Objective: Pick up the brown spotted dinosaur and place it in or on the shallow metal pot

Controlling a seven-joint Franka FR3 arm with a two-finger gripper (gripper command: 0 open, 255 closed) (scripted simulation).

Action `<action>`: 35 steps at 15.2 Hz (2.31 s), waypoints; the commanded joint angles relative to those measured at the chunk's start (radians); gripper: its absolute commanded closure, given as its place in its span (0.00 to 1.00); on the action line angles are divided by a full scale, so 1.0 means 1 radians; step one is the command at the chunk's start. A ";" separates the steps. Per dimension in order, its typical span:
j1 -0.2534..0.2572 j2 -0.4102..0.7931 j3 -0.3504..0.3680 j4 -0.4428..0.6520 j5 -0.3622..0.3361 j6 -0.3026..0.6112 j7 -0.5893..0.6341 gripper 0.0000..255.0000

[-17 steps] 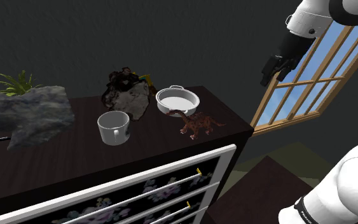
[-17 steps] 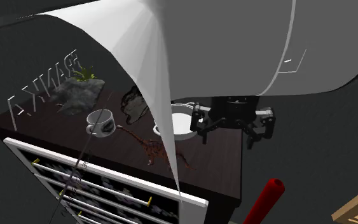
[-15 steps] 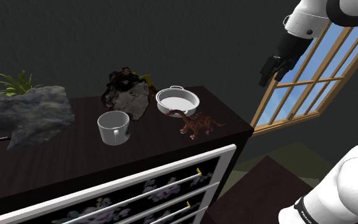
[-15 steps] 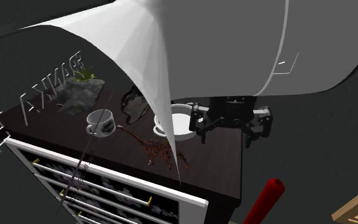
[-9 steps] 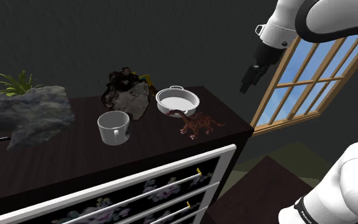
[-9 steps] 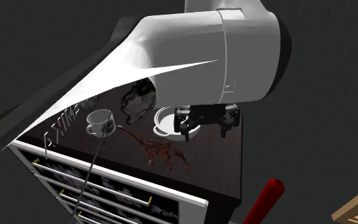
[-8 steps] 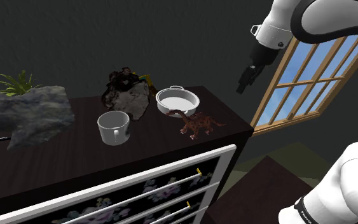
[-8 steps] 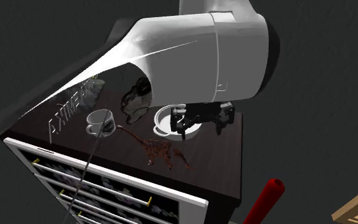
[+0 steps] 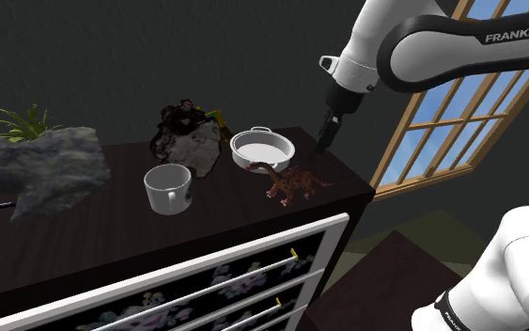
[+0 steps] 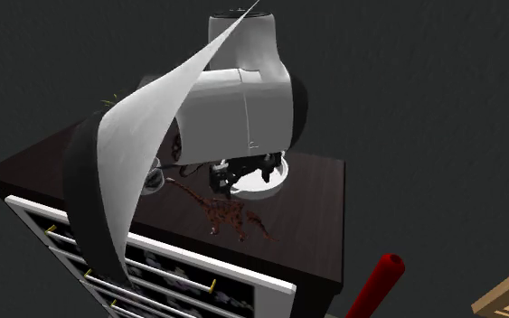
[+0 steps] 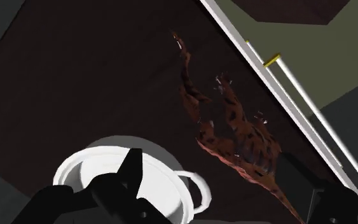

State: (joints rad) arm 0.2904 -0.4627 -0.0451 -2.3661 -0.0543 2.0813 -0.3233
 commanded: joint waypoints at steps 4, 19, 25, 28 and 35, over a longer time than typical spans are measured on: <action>0.087 0.102 0.010 0.003 0.031 0.112 -0.162 0.00; 0.137 0.224 0.020 -0.035 0.054 0.276 -0.261 0.00; 0.137 0.224 0.020 -0.035 0.054 0.276 -0.261 1.00; 0.137 0.224 0.020 -0.035 0.054 0.276 -0.261 1.00; 0.137 0.211 0.020 -0.019 0.053 0.247 -0.261 1.00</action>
State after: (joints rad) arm 0.4273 -0.2443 -0.0259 -2.3898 -0.0007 2.3406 -0.5852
